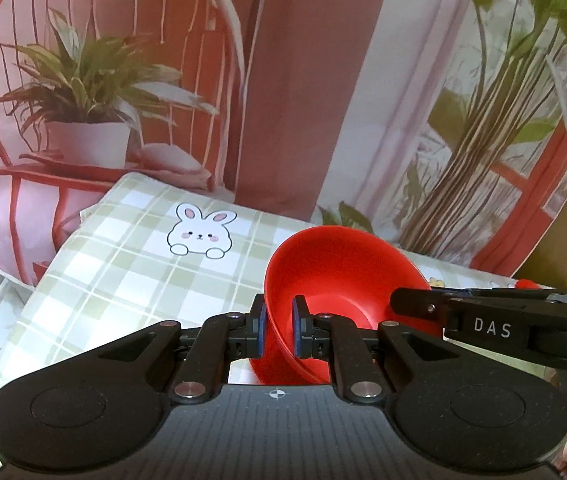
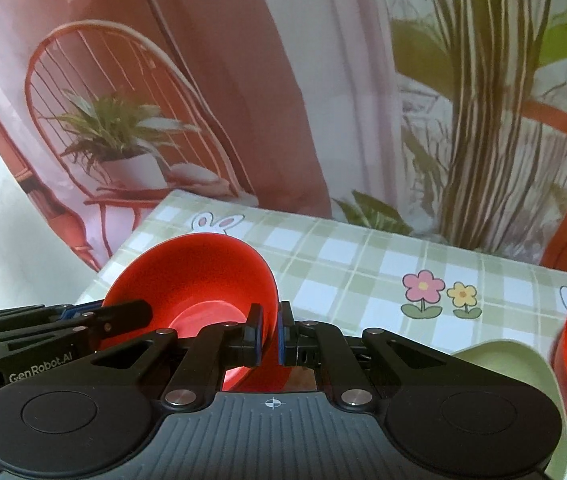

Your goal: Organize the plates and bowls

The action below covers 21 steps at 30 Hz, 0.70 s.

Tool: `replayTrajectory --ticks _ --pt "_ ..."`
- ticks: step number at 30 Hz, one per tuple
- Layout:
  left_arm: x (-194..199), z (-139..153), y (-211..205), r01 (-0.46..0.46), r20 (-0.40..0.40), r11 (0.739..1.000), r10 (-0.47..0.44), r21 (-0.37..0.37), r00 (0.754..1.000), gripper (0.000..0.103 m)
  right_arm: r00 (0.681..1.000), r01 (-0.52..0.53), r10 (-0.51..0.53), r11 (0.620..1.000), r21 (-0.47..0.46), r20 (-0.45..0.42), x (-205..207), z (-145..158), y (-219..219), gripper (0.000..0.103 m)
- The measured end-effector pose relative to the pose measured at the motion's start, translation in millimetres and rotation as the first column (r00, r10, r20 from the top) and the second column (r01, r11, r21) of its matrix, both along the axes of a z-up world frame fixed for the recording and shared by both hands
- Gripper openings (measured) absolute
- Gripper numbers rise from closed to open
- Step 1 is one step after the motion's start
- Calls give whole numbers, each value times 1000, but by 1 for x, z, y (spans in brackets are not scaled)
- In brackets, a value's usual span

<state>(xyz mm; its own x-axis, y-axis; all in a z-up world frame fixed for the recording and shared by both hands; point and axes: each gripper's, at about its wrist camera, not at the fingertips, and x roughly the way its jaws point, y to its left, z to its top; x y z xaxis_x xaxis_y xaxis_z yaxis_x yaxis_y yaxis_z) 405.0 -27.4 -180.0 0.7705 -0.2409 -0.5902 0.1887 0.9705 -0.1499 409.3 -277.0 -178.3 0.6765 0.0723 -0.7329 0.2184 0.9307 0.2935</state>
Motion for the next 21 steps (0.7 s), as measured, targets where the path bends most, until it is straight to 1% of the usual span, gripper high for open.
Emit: replayTrajectory --ticks 8,14,21 --pt "4 -13 -5 -4 -7 999 4 49 1000 13 999 -7 7 1000 1 -33 4 -15 0 7" --pt "7 -18 -6 4 -9 998 -3 61 1000 13 999 -12 12 1000 -4 -44 5 -22 -2 7" --pt "10 -22 -9 0 -14 997 1 73 1000 13 999 -8 8 1000 -2 -44 5 -22 -2 7"
